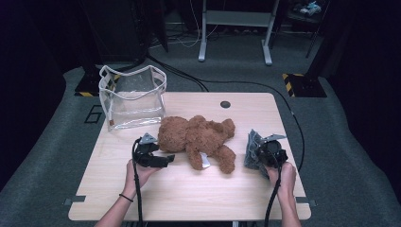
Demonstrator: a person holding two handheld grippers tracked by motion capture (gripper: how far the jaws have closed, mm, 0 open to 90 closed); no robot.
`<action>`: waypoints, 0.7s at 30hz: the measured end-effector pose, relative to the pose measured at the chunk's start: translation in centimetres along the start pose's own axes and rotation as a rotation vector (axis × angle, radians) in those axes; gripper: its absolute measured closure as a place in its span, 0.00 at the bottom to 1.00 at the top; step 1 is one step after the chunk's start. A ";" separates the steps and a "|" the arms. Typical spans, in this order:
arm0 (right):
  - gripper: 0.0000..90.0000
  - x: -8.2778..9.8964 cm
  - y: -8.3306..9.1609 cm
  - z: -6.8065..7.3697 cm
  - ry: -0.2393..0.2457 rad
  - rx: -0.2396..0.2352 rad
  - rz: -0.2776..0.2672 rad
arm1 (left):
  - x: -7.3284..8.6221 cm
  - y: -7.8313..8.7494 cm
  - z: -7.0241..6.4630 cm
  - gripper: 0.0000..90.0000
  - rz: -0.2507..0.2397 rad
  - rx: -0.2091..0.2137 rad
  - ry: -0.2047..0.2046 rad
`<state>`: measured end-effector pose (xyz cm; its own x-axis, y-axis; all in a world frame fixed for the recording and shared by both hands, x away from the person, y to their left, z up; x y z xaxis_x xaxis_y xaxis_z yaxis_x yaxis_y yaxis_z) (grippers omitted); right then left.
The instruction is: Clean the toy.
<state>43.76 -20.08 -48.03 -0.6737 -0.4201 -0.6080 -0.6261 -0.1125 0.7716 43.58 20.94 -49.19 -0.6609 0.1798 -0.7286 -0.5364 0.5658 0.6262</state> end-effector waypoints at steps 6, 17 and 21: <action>0.82 0.1 -0.1 0.0 -0.008 -0.008 -0.001 | 0.3 -0.8 -1.9 0.08 -0.002 0.009 -0.012; 0.82 0.2 -0.1 0.2 0.001 -0.013 0.001 | 0.8 -3.0 -4.7 0.01 0.015 0.004 -0.035; 0.82 0.2 -0.1 0.2 -0.005 -0.009 0.002 | 1.0 -4.0 -5.4 0.00 0.020 0.016 -0.024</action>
<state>43.58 -19.99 -48.28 -0.6772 -0.4154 -0.6074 -0.6213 -0.1195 0.7744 42.20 14.52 -50.95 -0.6581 0.2104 -0.7230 -0.5148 0.5749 0.6359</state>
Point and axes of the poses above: each handheld gripper's, and its own axes: y roughly backward along the jaws, x roughly out of its underside, z roughly to its left, the point moved 3 cm from there along -y, roughly forward along the jaws, and after that the axes turned 7 degrees about y, right-handed, at the moved point
